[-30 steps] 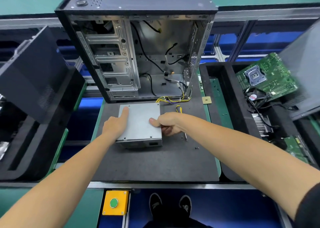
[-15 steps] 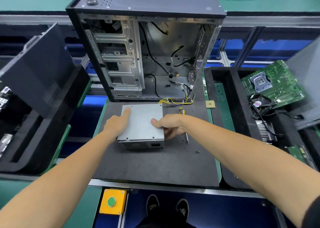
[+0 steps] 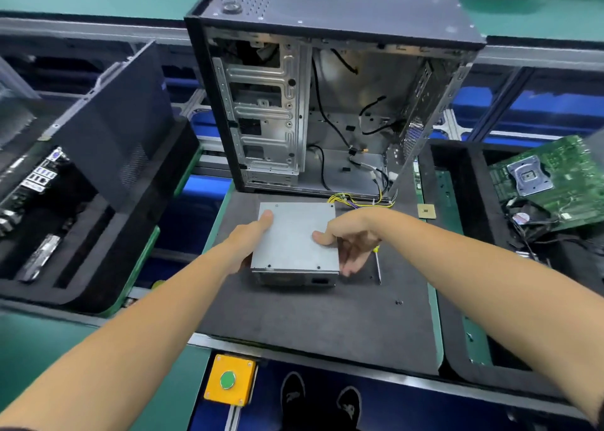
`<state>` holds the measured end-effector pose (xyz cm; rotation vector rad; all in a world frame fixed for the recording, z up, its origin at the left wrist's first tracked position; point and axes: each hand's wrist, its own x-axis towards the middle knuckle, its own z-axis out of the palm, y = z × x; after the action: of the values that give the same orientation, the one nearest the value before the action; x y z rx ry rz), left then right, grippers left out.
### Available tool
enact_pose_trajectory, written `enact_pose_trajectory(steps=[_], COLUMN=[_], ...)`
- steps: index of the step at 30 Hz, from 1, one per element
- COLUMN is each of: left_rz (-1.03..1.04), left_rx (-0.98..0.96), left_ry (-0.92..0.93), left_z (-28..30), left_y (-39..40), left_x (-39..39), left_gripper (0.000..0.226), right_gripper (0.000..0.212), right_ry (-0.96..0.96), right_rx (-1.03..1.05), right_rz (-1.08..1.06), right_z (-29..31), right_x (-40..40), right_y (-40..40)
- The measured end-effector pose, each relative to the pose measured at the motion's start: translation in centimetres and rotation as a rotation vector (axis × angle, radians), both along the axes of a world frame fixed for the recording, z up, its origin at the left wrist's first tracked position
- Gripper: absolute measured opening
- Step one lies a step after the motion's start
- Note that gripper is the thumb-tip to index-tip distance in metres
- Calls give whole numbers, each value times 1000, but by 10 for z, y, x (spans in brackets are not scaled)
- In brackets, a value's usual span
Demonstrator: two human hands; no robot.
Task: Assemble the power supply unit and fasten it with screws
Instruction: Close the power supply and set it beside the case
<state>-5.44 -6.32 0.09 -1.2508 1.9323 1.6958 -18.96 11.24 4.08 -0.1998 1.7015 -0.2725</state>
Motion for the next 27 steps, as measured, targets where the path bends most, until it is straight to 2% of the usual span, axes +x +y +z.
enact_pose_trajectory(steps=[2,4,5,8,9,10,12,13,15,17,18,20,23,27], left_rz=[-36,-153,-225,-266,-227,-186,-99,-54,24,82,119,227,384,456], left_rx=[135,213,224,293,316,333,333,331,333,316,288,259,237,45], left_ry=[-7,-84,-134,-242,-238,-221,-170,-156,-147,-131,-112,-37,103,203], left_z=[4,12,16,24,26,28,27,24,20,20,21,22,18,-2], left_y=[2,1,-1,-2,-1,1,5,7,8,7,5,1,-4,-4], left_x=[7,17,20,25,25,25,24,24,26,23,22,15,6,1], left_gripper=[63,64,72,91,90,84,62,59,59,52,50,52,55,43], right_gripper=[78,78,70,43,40,45,69,74,63,35,29,29,41,63], right_ry=[50,207,313,787,926,971,840,768,729,782,810,844,845,729], right_rx=[184,274,204,-266,-374,-407,-324,-265,-233,-265,-254,-188,-122,-114], right_rz=[251,502,542,579,618,647,679,690,683,617,588,549,460,273], right_z=[17,37,44,52,51,47,30,21,6,-2,-3,0,2,1], right_x=[-1,2,5,16,21,25,27,28,26,23,20,11,-9,-27], right_y=[-9,-30,-45,-92,-104,-114,-126,-130,-134,-137,-138,-137,-128,-113])
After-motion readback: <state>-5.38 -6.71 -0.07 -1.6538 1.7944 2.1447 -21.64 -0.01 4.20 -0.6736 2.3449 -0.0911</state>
